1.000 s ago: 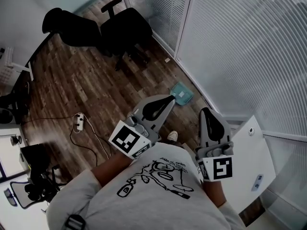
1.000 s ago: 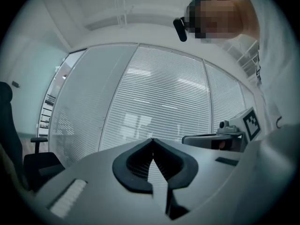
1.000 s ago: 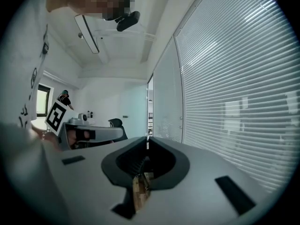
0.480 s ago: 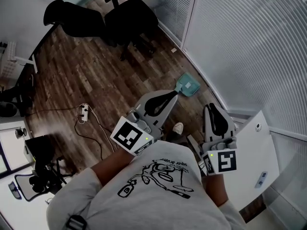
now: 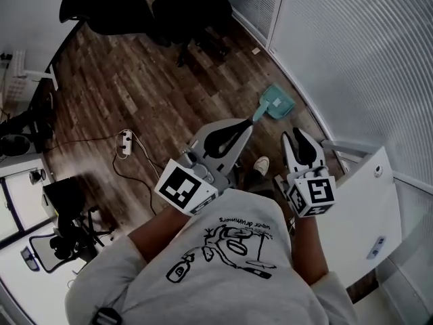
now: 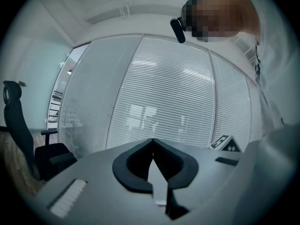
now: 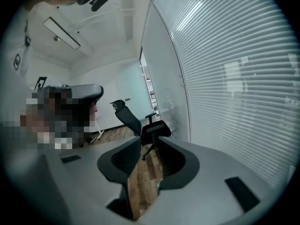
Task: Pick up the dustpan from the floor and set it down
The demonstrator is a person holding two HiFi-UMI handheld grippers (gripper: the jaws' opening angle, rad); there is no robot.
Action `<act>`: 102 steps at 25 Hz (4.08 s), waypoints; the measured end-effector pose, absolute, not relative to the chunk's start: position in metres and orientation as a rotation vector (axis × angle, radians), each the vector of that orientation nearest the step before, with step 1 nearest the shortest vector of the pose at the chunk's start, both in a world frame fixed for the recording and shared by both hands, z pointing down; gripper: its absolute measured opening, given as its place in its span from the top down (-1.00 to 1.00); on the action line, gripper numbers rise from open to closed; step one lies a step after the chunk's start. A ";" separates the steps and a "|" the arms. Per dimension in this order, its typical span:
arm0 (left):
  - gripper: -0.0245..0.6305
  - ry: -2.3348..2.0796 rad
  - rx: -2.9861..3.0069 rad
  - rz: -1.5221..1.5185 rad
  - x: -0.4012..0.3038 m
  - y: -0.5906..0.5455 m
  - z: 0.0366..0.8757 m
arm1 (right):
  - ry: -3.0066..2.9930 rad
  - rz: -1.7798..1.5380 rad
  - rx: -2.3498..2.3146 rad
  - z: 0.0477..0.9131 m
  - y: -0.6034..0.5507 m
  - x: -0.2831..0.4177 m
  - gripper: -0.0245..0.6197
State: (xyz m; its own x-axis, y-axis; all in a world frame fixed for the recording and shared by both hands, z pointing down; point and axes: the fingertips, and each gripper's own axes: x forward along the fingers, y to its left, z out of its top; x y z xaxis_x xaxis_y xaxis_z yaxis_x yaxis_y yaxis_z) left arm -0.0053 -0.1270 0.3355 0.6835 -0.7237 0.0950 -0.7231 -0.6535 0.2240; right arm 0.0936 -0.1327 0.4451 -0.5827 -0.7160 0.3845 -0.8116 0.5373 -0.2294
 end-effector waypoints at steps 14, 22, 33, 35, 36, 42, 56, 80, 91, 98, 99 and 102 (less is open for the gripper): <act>0.92 -1.192 2.601 0.044 -0.022 -0.138 0.379 | -2.385 0.886 1.201 0.592 -0.148 0.076 0.56; 0.92 -1.212 2.580 0.062 -0.029 -0.151 0.401 | -2.292 1.051 1.166 0.682 -0.169 0.071 0.46; 0.92 -1.201 2.538 0.070 -0.032 -0.151 0.438 | -2.183 1.298 1.134 0.770 -0.184 0.061 0.31; 0.92 -1.195 2.531 0.072 -0.033 -0.151 0.443 | -2.168 1.337 1.135 0.780 -0.188 0.060 0.31; 0.92 -1.195 2.522 0.072 -0.034 -0.151 0.447 | -2.162 1.356 1.135 0.784 -0.190 0.059 0.30; 0.92 -1.193 2.468 0.105 -0.040 -0.147 0.474 | -2.139 1.443 1.117 0.809 -0.201 0.047 0.27; 0.92 -1.220 2.385 0.124 -0.050 -0.128 0.508 | -2.178 1.462 1.091 0.833 -0.210 0.029 0.28; 0.92 -1.223 2.427 0.095 -0.043 -0.140 0.481 | -2.226 1.340 1.098 0.806 -0.215 0.048 0.56; 0.92 -1.217 2.485 0.053 -0.028 -0.144 0.446 | -2.264 1.288 1.084 0.763 -0.197 0.067 0.56; 0.92 -1.222 2.529 0.025 -0.027 -0.150 0.416 | -2.299 1.251 1.048 0.719 -0.193 0.072 0.55; 0.92 -1.224 2.530 0.024 -0.027 -0.151 0.413 | -2.305 1.248 1.043 0.713 -0.193 0.072 0.55; 0.92 -1.227 2.545 0.015 -0.026 -0.152 0.405 | -2.326 1.232 1.027 0.692 -0.192 0.074 0.55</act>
